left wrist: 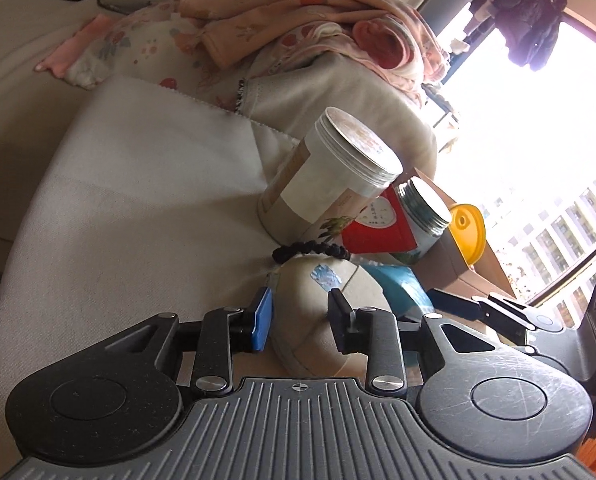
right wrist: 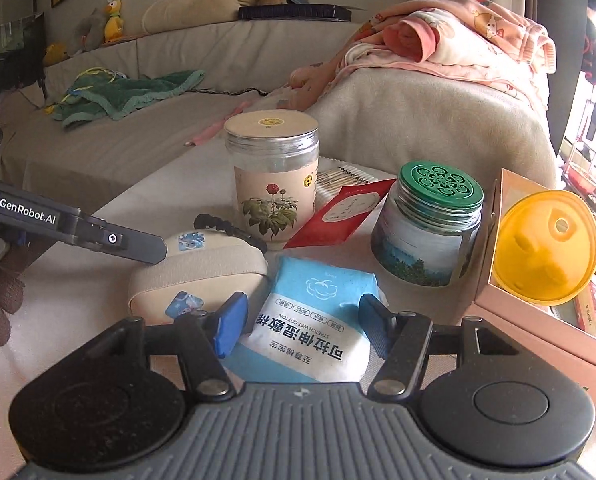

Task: Organize soft objects
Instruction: 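Grasp the beige zip pouch with the left gripper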

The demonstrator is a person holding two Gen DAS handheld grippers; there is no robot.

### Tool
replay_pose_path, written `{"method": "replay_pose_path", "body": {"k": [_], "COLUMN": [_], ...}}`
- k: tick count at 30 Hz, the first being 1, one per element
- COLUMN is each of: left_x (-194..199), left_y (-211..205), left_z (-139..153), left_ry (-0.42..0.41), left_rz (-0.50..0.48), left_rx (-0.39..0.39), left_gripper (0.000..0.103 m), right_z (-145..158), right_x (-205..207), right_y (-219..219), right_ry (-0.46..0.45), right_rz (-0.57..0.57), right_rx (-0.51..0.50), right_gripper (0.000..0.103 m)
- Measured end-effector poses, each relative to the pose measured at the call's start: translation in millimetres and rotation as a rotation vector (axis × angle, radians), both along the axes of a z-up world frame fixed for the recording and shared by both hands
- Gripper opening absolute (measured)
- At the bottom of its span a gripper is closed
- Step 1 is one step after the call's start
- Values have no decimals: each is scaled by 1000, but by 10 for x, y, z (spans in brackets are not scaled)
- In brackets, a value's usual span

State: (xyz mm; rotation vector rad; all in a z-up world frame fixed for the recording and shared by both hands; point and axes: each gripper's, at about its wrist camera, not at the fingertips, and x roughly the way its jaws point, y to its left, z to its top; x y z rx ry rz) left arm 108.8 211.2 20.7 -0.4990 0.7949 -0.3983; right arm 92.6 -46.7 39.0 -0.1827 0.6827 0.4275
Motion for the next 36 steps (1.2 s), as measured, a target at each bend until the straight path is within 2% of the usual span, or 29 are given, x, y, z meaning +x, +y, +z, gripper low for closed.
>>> {"method": "replay_pose_path", "body": {"k": [2, 4, 5, 7, 10, 14, 17, 19, 20, 22, 26, 30, 32, 34, 36], "left_x": [-9, -34, -45, -58, -73, -103, -158, -182, -181, -163, -82, 1, 26, 31, -37], "left_y": [51, 90, 102, 102, 60, -62, -136, -127, -105, -55, -2, -45, -90, -153, -223], "left_z": [-7, -28, -40, -46, 6, 53, 60, 45, 30, -11, -116, -192, -196, -121, 19], "left_ry": [14, 24, 33, 45, 31, 18, 17, 21, 24, 23, 37, 43, 55, 61, 19], "left_rz": [25, 20, 15, 3, -31, -128, -184, -174, -162, -131, -84, -67, -65, -84, -107], "left_rx": [6, -12, -30, -48, -15, 30, 50, 41, 24, -14, -92, -151, -157, -128, -93], "left_gripper": [39, 40, 40, 40, 40, 41, 42, 42, 42, 42, 47, 49, 53, 54, 55], "right_z": [-60, -215, -234, -230, -118, 105, 164, 139, 113, 73, 53, 42, 41, 45, 51], "right_x": [11, 68, 41, 16, 2, -113, -104, -44, -30, -33, -38, -69, -70, -76, -98], "right_y": [26, 5, -41, -63, -174, -259, -232, -147, -114, -31, -8, -23, -29, -51, -92], "right_ry": [23, 113, 97, 92, 89, -17, -11, 13, 15, -17, -24, -33, -33, -26, -20], "right_rz": [-16, -17, -28, -13, -18, -6, 23, 30, 32, 31, 29, 32, 30, 25, 21], "right_rx": [-36, -32, 4, 3, 54, 63, 74, 68, 54, 12, 17, 20, 24, 35, 45], "right_gripper": [63, 63, 63, 63, 60, 60, 59, 48, 46, 46, 46, 46, 46, 46, 46]}}
